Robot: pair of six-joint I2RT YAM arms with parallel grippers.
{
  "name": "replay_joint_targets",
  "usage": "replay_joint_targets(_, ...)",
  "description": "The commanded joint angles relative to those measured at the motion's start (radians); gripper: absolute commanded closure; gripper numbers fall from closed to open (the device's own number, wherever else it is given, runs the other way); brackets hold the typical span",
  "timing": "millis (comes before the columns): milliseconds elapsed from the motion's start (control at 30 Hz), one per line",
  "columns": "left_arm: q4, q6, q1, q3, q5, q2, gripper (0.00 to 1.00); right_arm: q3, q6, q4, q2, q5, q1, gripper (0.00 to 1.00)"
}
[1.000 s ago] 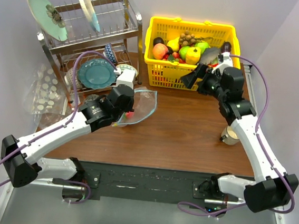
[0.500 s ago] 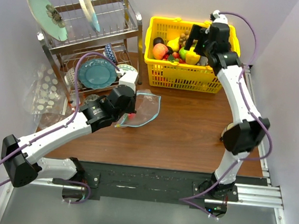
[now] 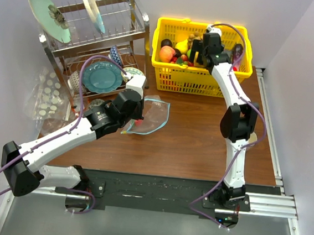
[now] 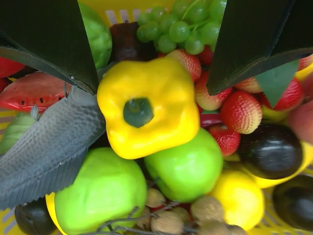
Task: Place the food in the zip-top bag and seal the zipper
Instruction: Pick up the fake vegetable from the bin.
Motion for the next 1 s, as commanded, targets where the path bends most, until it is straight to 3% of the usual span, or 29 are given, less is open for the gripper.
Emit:
replay_joint_targets(0,0.02,-0.01,0.001,-0.002,-0.002,-0.014,1.0,0.059,-0.014,0.01,0.018,0.03,-0.003,0.14)
replay_joint_targets(200,0.025,-0.009,0.003,0.001,-0.004,-0.014,1.0,-0.007,-0.027,0.041,-0.06,0.03,-0.003,0.38)
replay_joint_targets(333,0.027,-0.015,0.001,0.003,0.007,-0.014,1.0,-0.04,-0.031,0.046,-0.132,0.007,-0.004,0.44)
replay_joint_targets(567,0.033,-0.024,0.001,0.003,0.027,-0.013,1.0,-0.154,-0.031,0.069,-0.313,-0.166,-0.003,0.44)
replay_joint_targets(800,0.04,-0.02,0.001,0.017,0.03,-0.01,1.0,-0.367,-0.007,0.144,-0.532,-0.488,-0.001,0.45)
replay_joint_targets(967,0.042,-0.02,0.001,0.029,0.037,0.0,1.0,-0.624,0.078,0.275,-0.739,-0.754,-0.003,0.46)
